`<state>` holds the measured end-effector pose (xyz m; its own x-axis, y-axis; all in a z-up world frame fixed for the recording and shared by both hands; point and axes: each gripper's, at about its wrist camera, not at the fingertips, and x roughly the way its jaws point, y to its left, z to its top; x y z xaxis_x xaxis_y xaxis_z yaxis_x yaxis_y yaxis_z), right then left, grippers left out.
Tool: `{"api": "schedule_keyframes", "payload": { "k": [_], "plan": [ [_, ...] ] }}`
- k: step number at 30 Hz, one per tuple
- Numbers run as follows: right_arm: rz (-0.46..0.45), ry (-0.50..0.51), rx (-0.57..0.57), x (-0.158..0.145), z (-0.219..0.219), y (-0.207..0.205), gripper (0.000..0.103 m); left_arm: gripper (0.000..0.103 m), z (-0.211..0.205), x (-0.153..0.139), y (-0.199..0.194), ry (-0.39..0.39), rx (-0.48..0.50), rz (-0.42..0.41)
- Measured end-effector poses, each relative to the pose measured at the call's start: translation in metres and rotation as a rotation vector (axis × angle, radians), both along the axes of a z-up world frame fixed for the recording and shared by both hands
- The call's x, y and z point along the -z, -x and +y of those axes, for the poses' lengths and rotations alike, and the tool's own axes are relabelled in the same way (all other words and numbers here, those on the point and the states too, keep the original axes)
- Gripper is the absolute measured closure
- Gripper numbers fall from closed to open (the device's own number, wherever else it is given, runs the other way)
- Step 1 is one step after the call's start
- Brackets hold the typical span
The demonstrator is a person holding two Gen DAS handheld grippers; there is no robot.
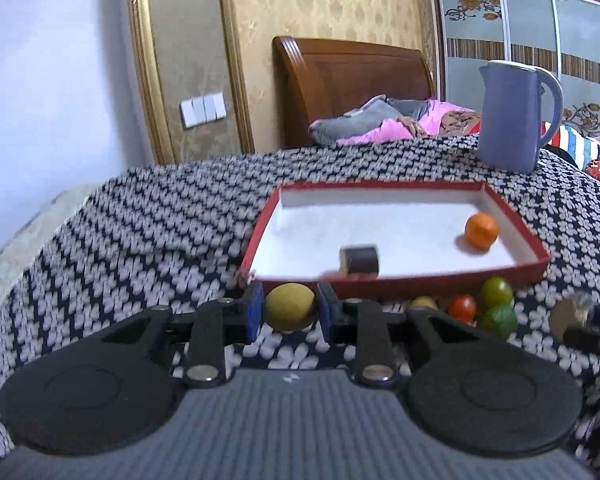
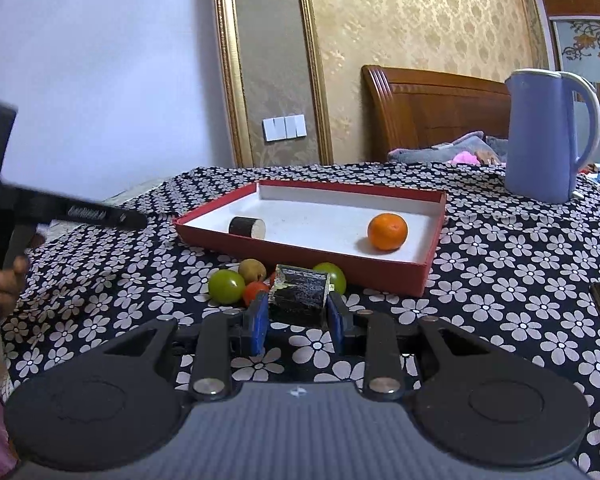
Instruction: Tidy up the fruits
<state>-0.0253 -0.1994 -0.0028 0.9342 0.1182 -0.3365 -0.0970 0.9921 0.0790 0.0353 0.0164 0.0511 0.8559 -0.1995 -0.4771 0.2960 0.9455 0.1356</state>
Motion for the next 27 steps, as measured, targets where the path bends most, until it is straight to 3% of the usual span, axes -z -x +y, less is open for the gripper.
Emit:
{"api": "schedule_keyframes", "payload": {
  "k": [13,19,23,24,27],
  "plan": [
    [-0.021,-0.018,0.003,-0.004,-0.012,0.012,0.073,0.076,-0.098,-0.021,-0.053,-0.091,0.013,-0.063],
    [-0.019,-0.029,0.011,-0.002,-0.018,0.013,0.073,0.076,-0.132,-0.005,-0.096,-0.151,-0.012,-0.018],
    [-0.017,-0.035,0.021,-0.002,-0.023,0.014,0.073,0.075,-0.130,0.006,-0.111,-0.157,-0.025,0.031],
    [-0.017,-0.035,0.024,-0.002,-0.024,0.014,0.073,0.071,-0.125,0.006,-0.110,-0.153,-0.026,0.035],
    [-0.018,-0.041,0.029,-0.001,-0.026,0.015,0.073,0.045,-0.099,0.005,-0.101,-0.154,-0.042,0.008]
  ]
}}
